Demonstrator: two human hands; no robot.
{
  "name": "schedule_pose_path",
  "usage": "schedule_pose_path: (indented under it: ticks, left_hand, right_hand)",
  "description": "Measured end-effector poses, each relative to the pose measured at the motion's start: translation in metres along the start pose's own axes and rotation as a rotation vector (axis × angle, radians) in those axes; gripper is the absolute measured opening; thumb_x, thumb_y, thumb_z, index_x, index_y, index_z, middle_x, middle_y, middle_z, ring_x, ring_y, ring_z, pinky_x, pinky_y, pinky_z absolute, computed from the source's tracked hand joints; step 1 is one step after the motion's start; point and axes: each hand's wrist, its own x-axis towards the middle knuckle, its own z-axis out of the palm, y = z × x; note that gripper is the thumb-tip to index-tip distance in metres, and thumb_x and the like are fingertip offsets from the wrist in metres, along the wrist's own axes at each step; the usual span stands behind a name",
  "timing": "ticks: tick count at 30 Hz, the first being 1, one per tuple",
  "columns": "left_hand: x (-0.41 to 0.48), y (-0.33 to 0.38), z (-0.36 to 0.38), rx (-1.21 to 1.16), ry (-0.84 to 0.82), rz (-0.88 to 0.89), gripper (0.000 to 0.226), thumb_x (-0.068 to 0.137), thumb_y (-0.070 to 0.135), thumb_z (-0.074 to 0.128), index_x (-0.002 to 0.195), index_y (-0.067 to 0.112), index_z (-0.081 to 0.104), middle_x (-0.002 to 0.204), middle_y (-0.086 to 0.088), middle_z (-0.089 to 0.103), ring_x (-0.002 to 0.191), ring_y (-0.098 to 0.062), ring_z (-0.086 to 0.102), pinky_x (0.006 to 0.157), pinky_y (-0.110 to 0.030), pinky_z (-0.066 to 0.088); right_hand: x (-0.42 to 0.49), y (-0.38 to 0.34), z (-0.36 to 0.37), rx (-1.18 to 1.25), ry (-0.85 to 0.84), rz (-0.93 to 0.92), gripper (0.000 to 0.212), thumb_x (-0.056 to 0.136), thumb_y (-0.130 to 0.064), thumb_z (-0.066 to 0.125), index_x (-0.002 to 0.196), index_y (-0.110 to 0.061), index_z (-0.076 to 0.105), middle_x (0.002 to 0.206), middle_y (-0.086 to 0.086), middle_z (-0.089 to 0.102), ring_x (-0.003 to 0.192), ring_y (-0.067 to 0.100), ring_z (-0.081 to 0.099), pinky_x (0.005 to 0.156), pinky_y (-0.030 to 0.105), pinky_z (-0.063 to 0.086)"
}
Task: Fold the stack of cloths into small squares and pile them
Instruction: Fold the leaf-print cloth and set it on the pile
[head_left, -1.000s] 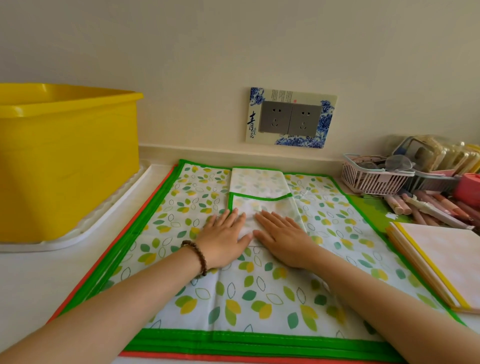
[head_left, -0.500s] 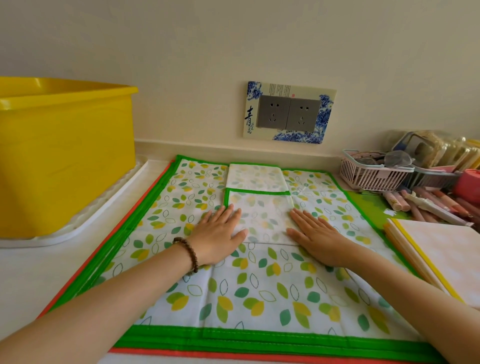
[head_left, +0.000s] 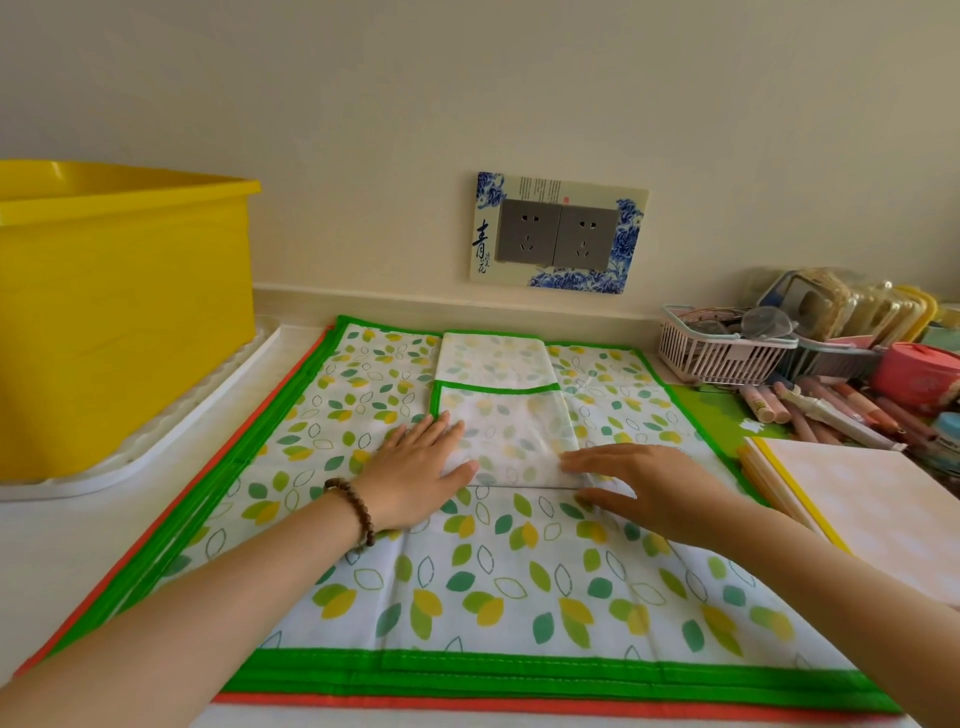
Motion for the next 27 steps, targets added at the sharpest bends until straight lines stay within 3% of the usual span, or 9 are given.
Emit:
schedule_pose_path:
  ticks: [5, 9, 14, 17, 19, 22, 27]
  left_hand:
    - [-0.004, 0.002, -0.001, -0.04, 0.024, 0.01, 0.086, 0.084, 0.073, 0.021, 0.151, 0.025, -0.001, 0.158, 0.004, -0.01, 0.145, -0.012, -0.008, 0.119, -0.036, -0.004]
    - [-0.005, -0.003, -0.005, -0.151, 0.017, 0.057, 0.098, 0.07, 0.085, 0.031, 0.15, 0.032, 0.011, 0.158, 0.007, -0.002, 0.145, -0.012, -0.005, 0.119, -0.037, -0.002]
    - [-0.016, -0.015, -0.019, -0.399, -0.012, 0.155, 0.071, 0.081, 0.058, 0.056, 0.144, 0.037, 0.031, 0.155, 0.015, 0.017, 0.143, -0.003, 0.005, 0.117, -0.03, 0.009]
    - [-0.025, -0.022, -0.024, -0.451, 0.026, 0.226, 0.059, 0.087, 0.034, 0.061, 0.141, 0.036, 0.037, 0.153, 0.013, 0.024, 0.134, 0.006, 0.013, 0.111, -0.016, 0.014]
    - [-0.032, -0.024, -0.025, -0.31, 0.028, 0.269, 0.059, 0.092, 0.015, 0.057, 0.142, 0.035, 0.033, 0.154, 0.011, 0.021, 0.137, 0.004, 0.01, 0.111, -0.014, 0.008]
    - [-0.04, -0.019, -0.026, 0.027, 0.028, 0.317, 0.074, 0.091, -0.007, 0.039, 0.146, 0.037, 0.016, 0.157, 0.011, 0.008, 0.144, -0.005, -0.001, 0.114, -0.021, -0.005]
    - [-0.055, -0.01, -0.019, 0.258, 0.005, 0.364, 0.092, 0.088, -0.015, 0.035, 0.138, 0.046, -0.011, 0.148, 0.021, -0.013, 0.136, 0.002, -0.018, 0.117, -0.024, -0.01]
  right_hand:
    - [0.005, -0.003, -0.005, -0.12, 0.015, -0.066, 0.039, 0.096, -0.039, 0.045, 0.135, -0.039, 0.045, 0.138, -0.017, 0.049, 0.124, 0.003, 0.049, 0.103, 0.018, 0.034]
    - [0.009, -0.002, -0.002, -0.035, 0.065, 0.0, 0.033, 0.095, -0.033, 0.049, 0.127, -0.037, 0.055, 0.123, -0.013, 0.063, 0.105, 0.008, 0.062, 0.091, 0.017, 0.043]
    - [-0.009, -0.001, 0.001, 0.137, 0.274, 0.068, 0.025, 0.091, -0.026, 0.058, 0.113, -0.028, 0.068, 0.107, -0.01, 0.07, 0.088, 0.003, 0.067, 0.078, 0.007, 0.043]
    - [-0.035, -0.011, -0.006, 0.22, 0.393, 0.001, 0.023, 0.086, -0.031, 0.061, 0.106, -0.029, 0.071, 0.097, -0.019, 0.069, 0.082, 0.0, 0.067, 0.073, 0.013, 0.052]
    - [-0.053, -0.021, -0.008, 0.3, 0.409, -0.049, 0.026, 0.086, -0.043, 0.057, 0.107, -0.033, 0.069, 0.096, -0.026, 0.066, 0.084, -0.005, 0.065, 0.075, 0.018, 0.053]
    - [-0.072, -0.032, -0.004, 0.351, 0.414, -0.156, 0.026, 0.088, -0.041, 0.053, 0.109, -0.036, 0.067, 0.098, -0.024, 0.067, 0.088, -0.007, 0.063, 0.075, 0.016, 0.053]
    - [-0.079, -0.037, 0.004, 0.171, 0.419, -0.281, 0.036, 0.09, -0.039, 0.056, 0.126, -0.032, 0.058, 0.13, -0.022, 0.055, 0.117, 0.002, 0.054, 0.096, 0.024, 0.047]
